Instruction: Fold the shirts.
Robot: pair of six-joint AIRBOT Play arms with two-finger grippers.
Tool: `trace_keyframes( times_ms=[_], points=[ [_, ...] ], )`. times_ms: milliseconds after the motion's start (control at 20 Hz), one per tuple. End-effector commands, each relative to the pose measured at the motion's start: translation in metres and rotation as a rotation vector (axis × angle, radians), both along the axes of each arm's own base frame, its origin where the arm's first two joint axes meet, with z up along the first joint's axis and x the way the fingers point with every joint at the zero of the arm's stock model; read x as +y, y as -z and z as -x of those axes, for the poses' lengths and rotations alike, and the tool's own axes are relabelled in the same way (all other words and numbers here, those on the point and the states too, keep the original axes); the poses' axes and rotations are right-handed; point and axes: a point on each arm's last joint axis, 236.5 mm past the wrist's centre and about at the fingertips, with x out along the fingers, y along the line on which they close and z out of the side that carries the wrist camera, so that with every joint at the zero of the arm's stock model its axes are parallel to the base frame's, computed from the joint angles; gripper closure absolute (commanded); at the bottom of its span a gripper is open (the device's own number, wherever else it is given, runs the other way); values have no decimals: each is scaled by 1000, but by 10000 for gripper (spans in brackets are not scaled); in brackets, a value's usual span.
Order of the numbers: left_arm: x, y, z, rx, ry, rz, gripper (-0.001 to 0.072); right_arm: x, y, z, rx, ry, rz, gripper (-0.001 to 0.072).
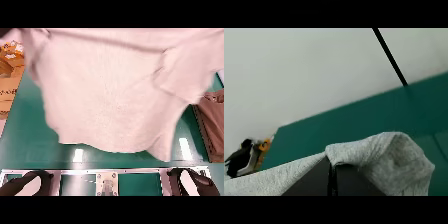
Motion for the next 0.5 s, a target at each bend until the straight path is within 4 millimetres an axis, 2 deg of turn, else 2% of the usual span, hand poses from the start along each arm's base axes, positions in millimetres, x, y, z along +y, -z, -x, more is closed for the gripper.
trace_keyframes(
  times_ms=[0,100,250,350,450],
  points=[
    [-10,112,-55,206,70,97,690,-4,143,-54,204,49,-96,700],
    [-9,173,-89,319,37,178,690,-3,212,-85,304,92,-85,700],
    [-20,245,-122,432,7,226,689,-9,291,-122,455,122,-71,700],
    [-36,278,-138,456,-13,227,689,-14,324,-142,520,126,-77,700],
    [-49,299,-144,469,-19,215,689,-22,332,-155,531,128,-66,700]
  ],
)
